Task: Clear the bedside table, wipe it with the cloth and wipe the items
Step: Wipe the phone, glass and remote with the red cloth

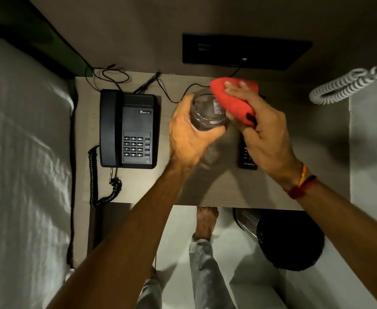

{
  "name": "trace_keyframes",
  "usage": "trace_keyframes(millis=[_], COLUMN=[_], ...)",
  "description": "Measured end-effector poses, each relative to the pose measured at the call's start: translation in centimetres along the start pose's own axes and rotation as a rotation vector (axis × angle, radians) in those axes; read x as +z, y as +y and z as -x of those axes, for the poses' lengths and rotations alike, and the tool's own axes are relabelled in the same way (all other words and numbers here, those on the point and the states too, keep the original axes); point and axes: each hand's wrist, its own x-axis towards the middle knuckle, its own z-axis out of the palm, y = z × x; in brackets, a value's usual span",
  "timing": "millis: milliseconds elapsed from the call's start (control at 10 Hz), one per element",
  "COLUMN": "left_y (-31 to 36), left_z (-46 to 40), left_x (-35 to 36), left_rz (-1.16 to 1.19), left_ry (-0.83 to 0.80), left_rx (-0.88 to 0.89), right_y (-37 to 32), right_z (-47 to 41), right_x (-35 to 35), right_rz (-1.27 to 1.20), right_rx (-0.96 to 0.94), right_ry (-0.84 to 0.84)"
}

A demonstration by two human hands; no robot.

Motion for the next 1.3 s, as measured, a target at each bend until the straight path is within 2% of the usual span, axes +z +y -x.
trace_keyframes(millis=[100,200,300,400,500,600,700,800,900,1000,1100,1200,1300], left_y=[-0.1,-0.7,-3.4,-4.0,-4.3,-4.1,-4.1,-4.1,-4.1,-4.1,-4.4,-4.8,-4.9], left_z=[0.3,0.5,-1.8,-2.1,-2.6,-2.3,-1.4,-1.2,-2.0,-2.2,-1.6,-1.5,-2.3], left_x=[-0.5,-0.6,-1.5,-1.6,-1.4,-0.4,0.7,0.2,-0.4,0.0,0.9,0.8,0.0], left_rz=[-0.013,-0.01,0.155,0.259,0.675,0.784,0.813,0.867,0.972,1.015,1.001,1.01,0.932], left_ry=[-0.009,-0.035,-0.031,-0.093,-0.235,-0.316,-0.363,-0.333,-0.348,-0.375,-0.429,-0.433,-0.338], left_rx=[0.038,0.014,-0.222,-0.23,-0.335,-0.392,-0.418,-0.442,-0.433,-0.398,-0.418,-0.45,-0.469], right_y=[-1.6,-1.9,-1.0,-0.7,-1.3,-2.3,-4.3,-4.1,-2.5,-2.1,-2.3,-2.0,-0.3], right_z=[-1.2,-0.6,0.8,1.9,1.9,0.9,0.6,2.0,4.9,5.4,3.0,2.4,4.2], right_x=[1.0,1.0,-0.2,-0.4,0.2,1.2,2.8,2.9,2.1,2.1,2.6,3.0,3.0], right_rz=[0.1,0.201,0.094,-0.212,-0.654,-0.635,-0.282,0.042,0.133,-0.129,-0.521,-0.331,-0.016], right_rx=[-0.118,-0.337,-0.364,-0.136,0.242,0.266,0.085,-0.124,-0.252,-0.046,0.294,0.242,-0.058], right_ry=[-0.079,-0.154,-0.193,-0.118,0.165,0.282,0.154,0.033,-0.088,0.0,0.169,0.136,0.014])
